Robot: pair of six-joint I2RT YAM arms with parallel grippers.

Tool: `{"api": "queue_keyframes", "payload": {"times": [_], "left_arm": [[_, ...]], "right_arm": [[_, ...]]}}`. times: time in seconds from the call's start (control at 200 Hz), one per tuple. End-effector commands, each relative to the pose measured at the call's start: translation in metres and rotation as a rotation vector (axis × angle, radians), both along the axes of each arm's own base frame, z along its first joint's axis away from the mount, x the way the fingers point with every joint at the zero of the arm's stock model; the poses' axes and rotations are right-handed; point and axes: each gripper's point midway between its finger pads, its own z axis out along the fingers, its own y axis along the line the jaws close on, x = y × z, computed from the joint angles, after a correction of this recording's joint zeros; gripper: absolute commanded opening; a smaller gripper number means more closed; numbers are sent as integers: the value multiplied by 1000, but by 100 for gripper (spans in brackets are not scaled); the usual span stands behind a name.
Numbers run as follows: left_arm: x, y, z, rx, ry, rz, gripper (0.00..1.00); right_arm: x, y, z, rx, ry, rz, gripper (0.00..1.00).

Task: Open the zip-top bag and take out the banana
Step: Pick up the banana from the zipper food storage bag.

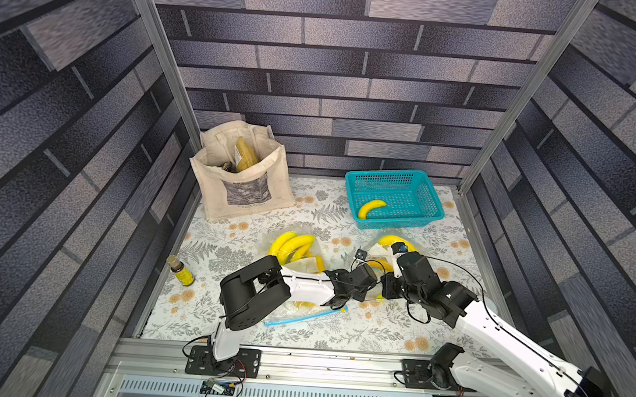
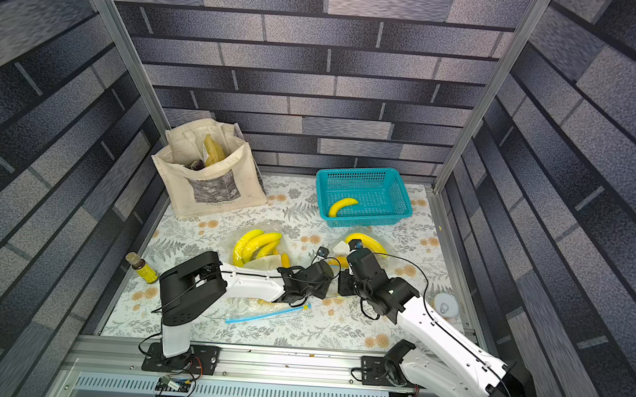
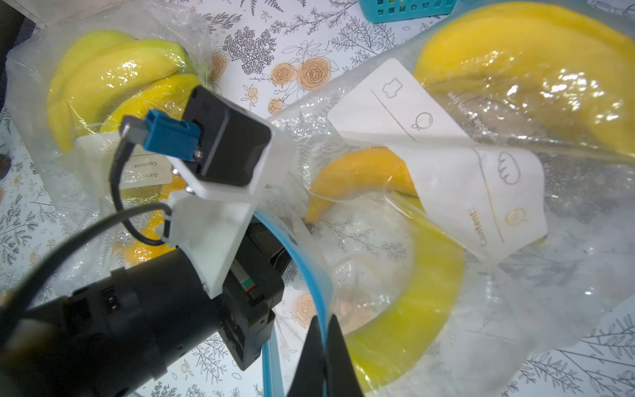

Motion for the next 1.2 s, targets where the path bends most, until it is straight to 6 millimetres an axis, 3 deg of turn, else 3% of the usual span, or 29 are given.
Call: {"api": "queue_keyframes", "payload": {"times": [0.0,0.235,0.516,0.611,0.731,0.952,1.062,1.192], "left_arm": [[-1,12,13,40,-38,-2,8],[-6,17,33,13,-74,3,4],[-12,10,84,-130,-46,-2,5],[-21,16,78,-103,62,-3,10],[-41,28,62,-68,227,-10,4],[-63,58,50,-26,407,24,6],[-70,66,59,-41,459,24,5],[-78,88,82,-32,474,34,5]], "right_arm": [[2,1,1,-11,-16,8,0],[3,-1,0,-16,-19,-6,0],[13,8,-13,4,-13,-34,0],[16,6,-9,11,-38,-47,0],[19,2,-1,11,-80,-60,0],[19,10,2,59,-121,-22,0],[18,15,-3,49,-103,9,0],[19,10,-6,8,-109,10,0]]}}
